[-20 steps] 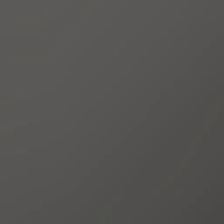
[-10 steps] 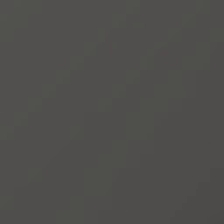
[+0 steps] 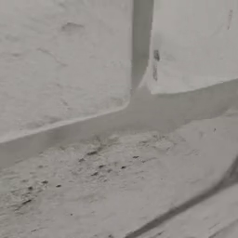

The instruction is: Take the cheese, fish, and broccoli from the fridge and place them on the plate on the dining counter to create an appetizer plate.

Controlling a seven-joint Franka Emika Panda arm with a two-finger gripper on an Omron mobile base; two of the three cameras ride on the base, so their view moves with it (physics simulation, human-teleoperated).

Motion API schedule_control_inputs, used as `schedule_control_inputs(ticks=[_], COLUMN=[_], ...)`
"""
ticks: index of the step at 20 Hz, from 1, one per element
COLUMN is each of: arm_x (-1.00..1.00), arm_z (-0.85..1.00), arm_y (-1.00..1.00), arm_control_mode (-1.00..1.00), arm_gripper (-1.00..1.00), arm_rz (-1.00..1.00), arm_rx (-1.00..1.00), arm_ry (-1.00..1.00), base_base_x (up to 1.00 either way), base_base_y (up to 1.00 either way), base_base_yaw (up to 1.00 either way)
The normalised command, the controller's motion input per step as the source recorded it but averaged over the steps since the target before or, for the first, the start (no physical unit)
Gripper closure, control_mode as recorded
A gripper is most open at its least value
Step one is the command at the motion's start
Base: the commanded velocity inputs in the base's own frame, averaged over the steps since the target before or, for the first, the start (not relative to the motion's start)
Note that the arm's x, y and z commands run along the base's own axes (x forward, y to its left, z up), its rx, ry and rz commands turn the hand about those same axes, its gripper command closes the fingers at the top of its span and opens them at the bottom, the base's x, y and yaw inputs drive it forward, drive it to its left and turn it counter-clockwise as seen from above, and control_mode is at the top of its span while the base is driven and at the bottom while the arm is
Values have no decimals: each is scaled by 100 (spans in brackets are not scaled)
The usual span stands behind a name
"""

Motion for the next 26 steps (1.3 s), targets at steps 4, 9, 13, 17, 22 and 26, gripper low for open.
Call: schedule_control_inputs(ticks=[4,9,13,17,22,26], arm_x=[0,0,0,0,0,0], arm_z=[0,0,0,0,0,0], arm_y=[0,0,0,0,0,0], arm_control_mode=[100,100,100,100,100,100], arm_gripper=[-100,-100,-100,-100,-100,-100], arm_rz=[0,0,0,0,0,0], arm_rx=[0,0,0,0,0,0], arm_ry=[0,0,0,0,0,0], base_base_x=[100,100,100,96,68,59], base_base_y=[38,33,18,16,21,41], base_base_yaw=[1,-4,-31,-49,-61,-64])
